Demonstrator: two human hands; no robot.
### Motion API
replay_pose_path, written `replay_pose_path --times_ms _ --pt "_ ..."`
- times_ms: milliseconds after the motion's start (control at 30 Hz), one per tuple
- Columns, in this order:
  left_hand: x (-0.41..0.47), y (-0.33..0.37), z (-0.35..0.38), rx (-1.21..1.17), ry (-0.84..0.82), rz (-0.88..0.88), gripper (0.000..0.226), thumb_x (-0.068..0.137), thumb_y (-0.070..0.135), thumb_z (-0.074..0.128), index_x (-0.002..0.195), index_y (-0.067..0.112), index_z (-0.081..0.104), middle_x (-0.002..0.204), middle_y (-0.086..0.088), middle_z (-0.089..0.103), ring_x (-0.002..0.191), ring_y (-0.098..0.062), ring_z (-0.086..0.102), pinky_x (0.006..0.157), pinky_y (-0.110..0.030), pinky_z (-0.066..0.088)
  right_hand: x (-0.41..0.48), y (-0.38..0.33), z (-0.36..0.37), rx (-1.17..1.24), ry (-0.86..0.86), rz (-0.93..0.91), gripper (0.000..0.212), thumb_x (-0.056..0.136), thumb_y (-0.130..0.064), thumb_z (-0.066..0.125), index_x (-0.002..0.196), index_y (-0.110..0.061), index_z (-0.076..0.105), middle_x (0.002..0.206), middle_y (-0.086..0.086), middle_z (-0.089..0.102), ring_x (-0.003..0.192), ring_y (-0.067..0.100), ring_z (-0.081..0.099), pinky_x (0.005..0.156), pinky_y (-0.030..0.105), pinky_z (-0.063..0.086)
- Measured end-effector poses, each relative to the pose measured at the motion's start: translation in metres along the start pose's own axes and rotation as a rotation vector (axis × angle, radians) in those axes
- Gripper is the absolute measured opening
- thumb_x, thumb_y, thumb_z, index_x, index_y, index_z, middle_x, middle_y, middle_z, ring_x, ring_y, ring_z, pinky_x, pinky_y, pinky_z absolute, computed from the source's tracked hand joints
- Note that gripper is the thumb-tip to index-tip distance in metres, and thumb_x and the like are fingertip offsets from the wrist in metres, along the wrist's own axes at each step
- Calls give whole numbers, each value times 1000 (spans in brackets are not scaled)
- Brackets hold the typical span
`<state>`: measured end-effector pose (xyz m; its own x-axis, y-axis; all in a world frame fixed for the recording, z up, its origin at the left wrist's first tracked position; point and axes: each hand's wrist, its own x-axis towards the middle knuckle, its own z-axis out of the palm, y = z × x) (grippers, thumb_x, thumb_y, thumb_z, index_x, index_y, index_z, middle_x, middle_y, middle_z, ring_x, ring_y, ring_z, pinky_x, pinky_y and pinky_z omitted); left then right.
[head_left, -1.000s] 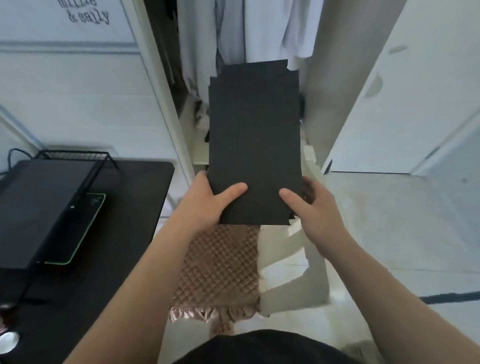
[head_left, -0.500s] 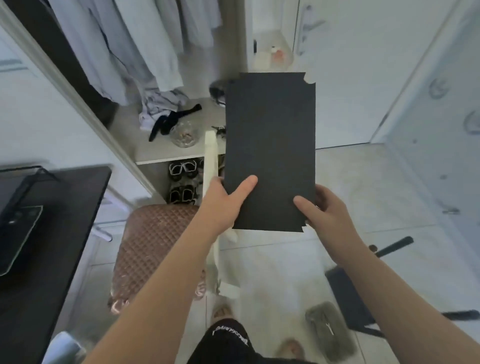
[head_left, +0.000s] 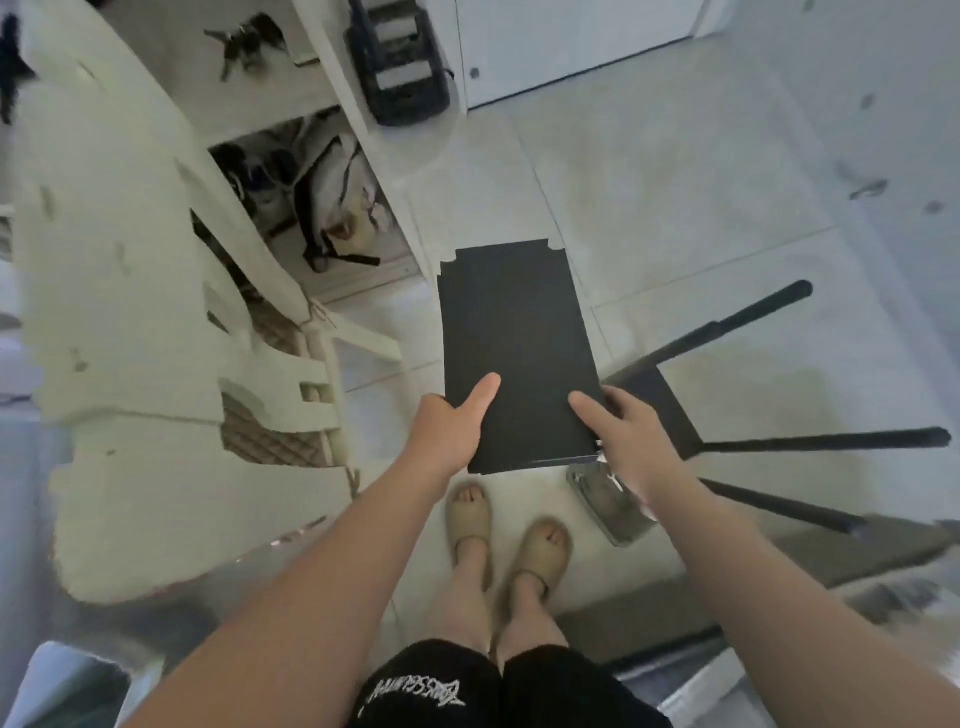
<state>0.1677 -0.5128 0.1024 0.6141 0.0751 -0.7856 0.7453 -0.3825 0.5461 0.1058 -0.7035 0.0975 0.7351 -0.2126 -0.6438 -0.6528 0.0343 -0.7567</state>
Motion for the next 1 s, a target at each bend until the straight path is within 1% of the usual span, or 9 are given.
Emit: replay_pose_path --times_ms 100,300,400,533,633,700,800,933,1000 --pt "61 -42 28 34 -17 -97 64 83 67 64 117 14 60 104 3 67 94 -21 67 88 -40 58 47 60 6 -63 16 97 26 98 -36 64 116 -18 66 98 -7 74 79 4 71 65 15 51" --pt "181 -136 89 35 -99 -279 61 83 64 67 118 15 63 110 -2 70 97 -26 69 88 -45 60 140 182 15 -165 57 263 41 97 -38 63 128 -11 62 115 5 70 99 21 67 80 32 53" --pt "233 -184 122 32 -122 -334 47 86 62 65 97 17 61 99 -2 69 88 -23 69 82 -48 62 183 240 14 -138 68 325 40 95 -37 67 125 -10 63 109 6 72 87 16 69 64 24 49" --pt "299 -233 161 -8 -171 -360 39 90 59 62 96 20 59 99 -1 70 84 -19 69 66 -33 62 243 310 9 -142 72 379 38 95 -36 69 123 -11 64 108 8 73 93 24 71 71 33 53" --pt "345 -258 190 0 -200 -328 36 92 58 59 91 21 57 96 2 70 78 -14 69 56 -25 59 286 353 0 -172 86 375 36 96 -35 68 123 -12 64 101 5 73 85 22 70 66 32 51" --pt "375 -272 210 27 -217 -299 41 91 60 58 96 20 58 102 0 71 86 -17 71 69 -31 63 313 376 -6 -195 75 369 35 96 -34 67 125 -14 64 103 4 74 89 24 71 73 37 54" --pt "413 -287 233 81 -198 -246 63 87 67 56 118 12 57 113 -8 70 100 -27 70 91 -44 58 354 401 -15 -250 82 351 35 97 -32 66 129 -17 63 110 5 73 101 29 70 96 48 54" --pt "454 -299 257 153 -193 -173 63 90 65 53 125 12 54 113 -3 66 100 -27 66 99 -43 51 401 425 -22 -308 105 302 36 100 -26 63 135 -22 56 95 -11 65 83 9 64 72 24 48" --pt "469 -302 268 147 -188 -158 54 92 57 56 121 12 58 114 -4 68 100 -28 67 98 -44 52 418 433 -22 -373 108 294 40 101 -25 61 140 -25 52 96 -8 65 79 8 62 64 22 43"
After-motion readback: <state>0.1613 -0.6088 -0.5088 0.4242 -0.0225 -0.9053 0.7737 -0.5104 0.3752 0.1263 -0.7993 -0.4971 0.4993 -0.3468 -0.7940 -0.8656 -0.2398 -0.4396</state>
